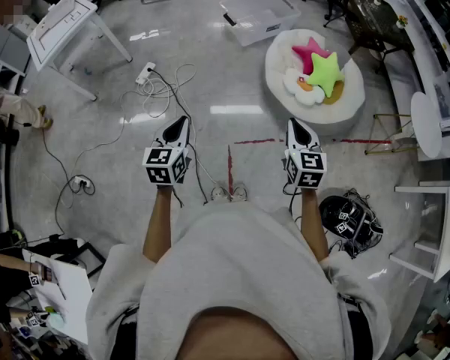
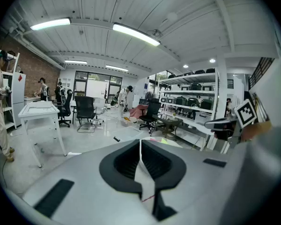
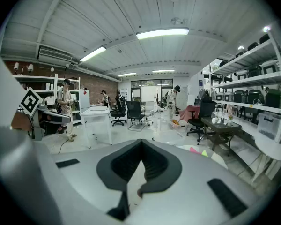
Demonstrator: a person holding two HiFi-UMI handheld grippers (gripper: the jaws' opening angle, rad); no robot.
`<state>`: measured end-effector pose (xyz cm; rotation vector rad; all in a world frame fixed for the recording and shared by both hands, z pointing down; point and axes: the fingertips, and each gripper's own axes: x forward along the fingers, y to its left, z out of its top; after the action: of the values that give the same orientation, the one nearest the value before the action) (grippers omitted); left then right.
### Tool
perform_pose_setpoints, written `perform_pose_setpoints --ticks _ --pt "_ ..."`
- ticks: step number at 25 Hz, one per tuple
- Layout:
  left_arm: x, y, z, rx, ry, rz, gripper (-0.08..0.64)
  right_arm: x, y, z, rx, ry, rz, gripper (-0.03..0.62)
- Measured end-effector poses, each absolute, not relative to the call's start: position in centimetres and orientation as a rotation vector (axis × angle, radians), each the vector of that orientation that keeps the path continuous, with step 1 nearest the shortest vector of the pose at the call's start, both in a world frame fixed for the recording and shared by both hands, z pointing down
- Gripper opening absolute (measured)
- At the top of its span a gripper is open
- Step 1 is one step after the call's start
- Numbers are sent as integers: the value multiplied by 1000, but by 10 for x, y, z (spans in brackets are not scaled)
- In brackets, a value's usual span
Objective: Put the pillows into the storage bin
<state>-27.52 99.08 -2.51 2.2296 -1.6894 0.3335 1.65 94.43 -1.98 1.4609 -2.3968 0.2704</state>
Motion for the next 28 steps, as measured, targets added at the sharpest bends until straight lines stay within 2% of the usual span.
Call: perform_pose_setpoints --ticks 11,12,13,14,15,16,20,28 --pt "-267 983 -25 2238 -1704 338 18 29 941 -18 1480 -2407 263 -2" --pt "-265 982 -25 2252 -1711 349 22 29 940 -20 1481 -2432 272 -2" --pt "-262 981 -24 2270 -1716 371 56 28 939 -21 1471 -2461 281 -1" --pt "-258 980 -23 2285 -1715 400 164 26 939 -21 1450 -2491 289 129" --pt "-255 979 -21 2294 -1709 424 228 23 938 -21 1426 -2514 294 334" --pt "-251 979 -19 2297 -1702 435 231 22 938 -20 1404 -2527 295 374" --pt "-238 977 -18 2277 -1692 394 232 25 937 -15 1364 -2526 292 330" --pt "-220 976 -5 2218 -1705 415 230 45 929 -4 1343 -2506 298 313"
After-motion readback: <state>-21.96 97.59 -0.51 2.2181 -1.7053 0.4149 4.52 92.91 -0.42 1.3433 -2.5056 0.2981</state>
